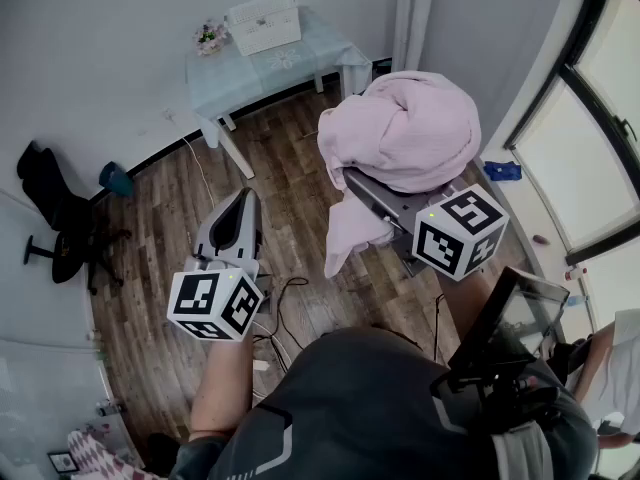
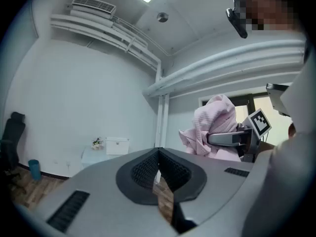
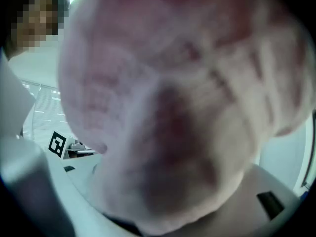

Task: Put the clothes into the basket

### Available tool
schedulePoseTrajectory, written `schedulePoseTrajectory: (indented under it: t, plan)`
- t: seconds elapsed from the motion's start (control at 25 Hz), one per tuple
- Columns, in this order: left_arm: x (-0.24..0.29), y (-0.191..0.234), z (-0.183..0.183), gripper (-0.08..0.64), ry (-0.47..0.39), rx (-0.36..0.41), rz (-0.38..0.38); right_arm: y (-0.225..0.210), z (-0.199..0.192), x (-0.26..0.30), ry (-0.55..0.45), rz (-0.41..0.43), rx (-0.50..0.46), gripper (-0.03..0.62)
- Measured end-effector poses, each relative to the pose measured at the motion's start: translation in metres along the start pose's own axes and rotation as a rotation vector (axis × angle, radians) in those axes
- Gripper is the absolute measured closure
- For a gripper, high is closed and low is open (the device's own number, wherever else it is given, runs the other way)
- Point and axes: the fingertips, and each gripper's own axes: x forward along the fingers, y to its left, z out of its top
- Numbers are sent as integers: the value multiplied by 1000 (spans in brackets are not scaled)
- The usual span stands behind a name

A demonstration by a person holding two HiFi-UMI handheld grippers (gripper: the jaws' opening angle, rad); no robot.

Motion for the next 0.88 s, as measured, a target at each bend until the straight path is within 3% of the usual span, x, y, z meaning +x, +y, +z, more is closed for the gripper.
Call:
schedulePoseTrajectory:
  t: [0.44,0.64,0.88]
  plan:
    - [-5,8,-4,551,-6,-9,4,2,-2,4,1,-30,-45,265]
    - [6,12,-26,552,-11,-11,-3,-12,-25,6,5,-38,-32,262]
    - [-26,62,-11,552,-25,-51,-51,42,-18,36,29,-85,-39,262]
